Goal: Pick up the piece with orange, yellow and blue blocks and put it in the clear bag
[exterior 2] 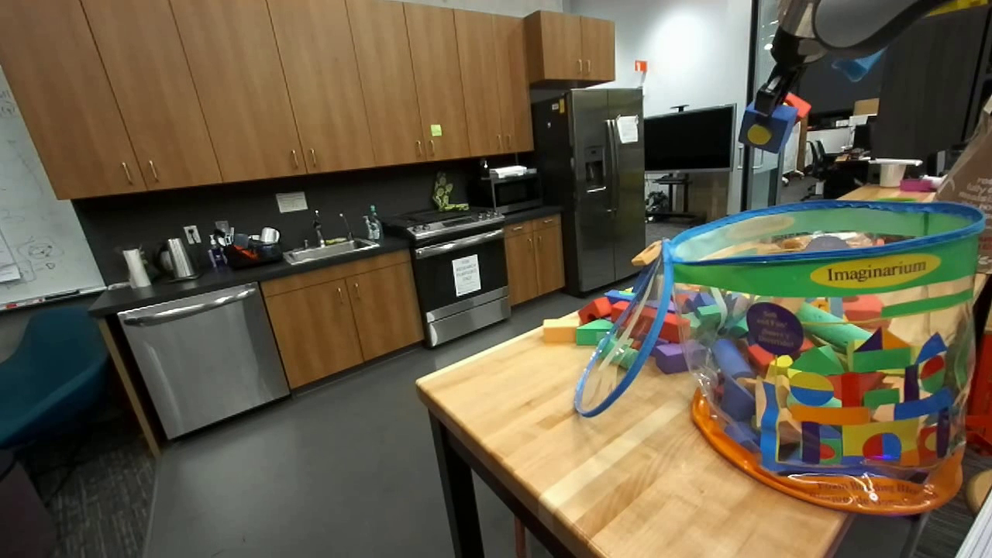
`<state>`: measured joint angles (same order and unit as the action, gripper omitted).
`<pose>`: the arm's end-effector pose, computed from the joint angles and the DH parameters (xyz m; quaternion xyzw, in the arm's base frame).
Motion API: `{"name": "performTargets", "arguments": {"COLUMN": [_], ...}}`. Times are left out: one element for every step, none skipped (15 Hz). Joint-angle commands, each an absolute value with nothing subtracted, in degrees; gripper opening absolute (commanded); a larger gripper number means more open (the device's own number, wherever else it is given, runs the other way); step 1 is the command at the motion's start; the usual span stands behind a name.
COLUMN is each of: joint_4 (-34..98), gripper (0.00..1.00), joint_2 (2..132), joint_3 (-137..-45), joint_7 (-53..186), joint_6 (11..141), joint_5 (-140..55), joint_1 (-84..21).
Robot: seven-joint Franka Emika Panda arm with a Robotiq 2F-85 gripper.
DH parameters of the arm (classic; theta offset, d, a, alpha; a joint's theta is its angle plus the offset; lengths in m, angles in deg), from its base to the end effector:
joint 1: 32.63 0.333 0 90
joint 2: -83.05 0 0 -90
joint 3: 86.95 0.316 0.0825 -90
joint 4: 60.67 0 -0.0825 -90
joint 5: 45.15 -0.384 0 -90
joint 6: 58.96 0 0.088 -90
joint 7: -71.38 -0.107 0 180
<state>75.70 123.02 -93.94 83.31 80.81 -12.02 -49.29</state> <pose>0.3516 -0.1700 0.6478 0.9076 0.0411 0.2788 0.3112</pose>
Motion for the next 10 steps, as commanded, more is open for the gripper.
{"name": "performTargets", "arguments": {"joint_4": [82.73,84.01,85.05,86.11,86.92,87.5,88.28,88.82,89.46,90.01], "gripper": [0.15,0.15,0.15,0.15,0.15,0.15,0.15,0.15,0.15,0.15], "joint_2": [130.47,131.8,133.0,134.23,135.25,136.14,136.96,137.6,138.22,138.85], "joint_3": [-91.88,-91.18,-90.57,-90.06,-89.6,-89.14,-88.94,-88.77,-88.71,-88.71], "joint_7": [81.29,80.85,80.32,79.89,79.37,78.8,78.53,78.32,78.17,77.7], "joint_6": [84.09,84.75,85.11,85.69,86.11,86.32,87.0,87.35,88.32,89.38], "joint_5": [-7.31,-5.92,-4.81,-3.45,-2.23,-1.17,0.15,1.33,2.98,4.62], "joint_1": [-50.0,-50.03,-49.93,-49.91,-49.82,-49.64,-49.57,-49.36,-49.43,-49.56]}}
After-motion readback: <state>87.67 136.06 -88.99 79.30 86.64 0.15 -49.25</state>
